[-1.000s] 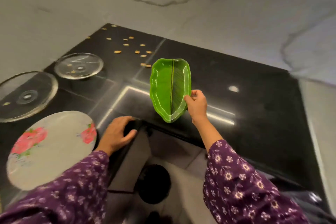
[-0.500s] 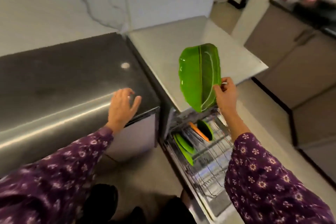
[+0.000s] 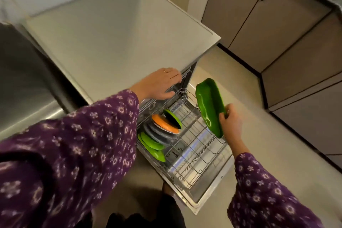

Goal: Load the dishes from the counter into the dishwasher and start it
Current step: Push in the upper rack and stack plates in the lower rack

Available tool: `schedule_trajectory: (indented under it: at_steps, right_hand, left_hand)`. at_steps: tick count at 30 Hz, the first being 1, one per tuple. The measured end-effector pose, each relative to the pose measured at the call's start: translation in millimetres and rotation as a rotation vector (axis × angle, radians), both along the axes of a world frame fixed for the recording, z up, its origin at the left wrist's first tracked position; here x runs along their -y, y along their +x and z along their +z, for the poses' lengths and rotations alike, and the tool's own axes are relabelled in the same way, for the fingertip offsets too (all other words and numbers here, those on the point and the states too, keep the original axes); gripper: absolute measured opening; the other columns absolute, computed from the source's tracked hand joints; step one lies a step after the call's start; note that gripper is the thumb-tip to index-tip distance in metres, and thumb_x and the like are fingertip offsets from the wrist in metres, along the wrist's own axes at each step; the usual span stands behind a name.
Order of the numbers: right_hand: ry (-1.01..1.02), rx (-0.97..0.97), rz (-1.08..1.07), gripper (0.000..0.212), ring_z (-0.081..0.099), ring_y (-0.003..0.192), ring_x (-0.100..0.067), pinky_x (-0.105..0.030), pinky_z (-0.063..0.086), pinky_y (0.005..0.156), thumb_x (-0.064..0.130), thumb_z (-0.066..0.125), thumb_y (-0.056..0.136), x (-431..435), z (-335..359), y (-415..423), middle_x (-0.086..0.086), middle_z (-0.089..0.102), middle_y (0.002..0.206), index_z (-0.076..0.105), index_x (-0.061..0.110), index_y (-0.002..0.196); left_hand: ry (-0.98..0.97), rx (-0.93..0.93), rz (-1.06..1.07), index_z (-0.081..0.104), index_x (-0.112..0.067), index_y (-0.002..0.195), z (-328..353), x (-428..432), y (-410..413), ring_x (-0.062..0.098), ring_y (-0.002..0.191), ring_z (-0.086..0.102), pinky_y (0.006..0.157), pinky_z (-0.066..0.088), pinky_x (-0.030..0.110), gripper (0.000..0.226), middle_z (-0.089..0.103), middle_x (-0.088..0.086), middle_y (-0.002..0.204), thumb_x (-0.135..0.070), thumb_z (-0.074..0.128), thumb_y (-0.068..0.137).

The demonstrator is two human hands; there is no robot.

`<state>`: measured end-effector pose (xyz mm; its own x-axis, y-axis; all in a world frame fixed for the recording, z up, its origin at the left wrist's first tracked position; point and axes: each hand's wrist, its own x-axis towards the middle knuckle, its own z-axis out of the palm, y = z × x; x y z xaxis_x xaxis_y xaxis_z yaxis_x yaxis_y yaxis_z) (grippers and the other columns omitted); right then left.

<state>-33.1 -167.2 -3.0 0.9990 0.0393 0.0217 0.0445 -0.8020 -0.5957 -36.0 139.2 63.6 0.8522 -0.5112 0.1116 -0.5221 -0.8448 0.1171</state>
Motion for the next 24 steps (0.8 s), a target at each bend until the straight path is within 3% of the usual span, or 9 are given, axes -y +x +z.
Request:
schedule_trajectory:
  at_steps: [4,8,11,13,18,24]
  right_hand:
    - [-0.138,-0.166,0.113,0.006,0.051,0.068,-0.020,-0.023,0.033,0.053,0.005,0.049,0.089,-18.5,-50.8,38.2,-0.007,0.057,0.080,0.049,0.012,0.090]
    - [-0.196,-0.319,0.187,0.019,0.049,0.076,-0.020,-0.031,0.045,0.069,0.005,0.048,0.090,-46.1,-97.6,65.5,-0.011,0.051,0.098,0.055,0.007,0.108]
    - [-0.198,-0.386,0.227,0.028,0.058,0.089,-0.031,-0.042,0.051,0.085,0.003,0.051,0.089,-60.9,-142.6,87.4,-0.017,0.050,0.108,0.054,0.008,0.117]
    - [-0.222,-0.408,0.256,0.031,0.059,0.094,-0.034,-0.042,0.050,0.087,0.003,0.053,0.089,-68.6,-165.5,98.4,-0.018,0.050,0.111,0.054,0.009,0.119]
    - [-0.306,-0.433,0.380,0.029,0.058,0.096,-0.037,-0.038,0.046,0.081,-0.001,0.050,0.089,-92.0,-219.5,126.0,-0.021,0.050,0.115,0.057,0.004,0.117]
    - [-0.355,-0.468,0.452,0.026,0.060,0.087,-0.030,-0.039,0.053,0.083,0.001,0.048,0.092,-109.1,-296.1,150.5,-0.024,0.050,0.117,0.056,0.004,0.117]
  left_hand:
    - [0.078,-0.076,0.001,0.051,-0.011,0.124,-7.0,-0.9,55.8,0.028,0.132,0.038,0.111,0.032,0.043,0.049,0.042,0.013,0.143,-0.036,0.056,0.081]
    - [-0.074,-0.192,0.119,0.046,-0.018,0.131,-26.2,-3.2,75.9,0.025,0.140,0.025,0.117,0.018,0.039,0.056,0.030,0.008,0.151,-0.037,0.057,0.079]
    - [-0.221,-0.185,0.186,0.052,-0.018,0.129,-44.8,-6.5,77.7,0.016,0.135,0.033,0.116,0.019,0.024,0.049,0.041,0.003,0.143,-0.028,0.060,0.082]
    - [-0.314,-0.198,0.216,0.052,-0.017,0.129,-44.6,-7.0,78.1,0.012,0.131,0.036,0.111,0.016,0.012,0.046,0.045,0.000,0.139,-0.020,0.062,0.084]
    - [-0.350,-0.253,0.196,0.052,-0.017,0.129,-43.4,-10.4,82.5,0.013,0.131,0.038,0.110,0.032,0.033,0.048,0.044,-0.001,0.140,-0.018,0.060,0.082]
    - [-0.349,-0.250,0.192,0.053,-0.012,0.128,-46.5,-11.4,89.4,0.014,0.134,0.037,0.115,0.024,0.030,0.050,0.045,0.004,0.141,-0.011,0.062,0.079]
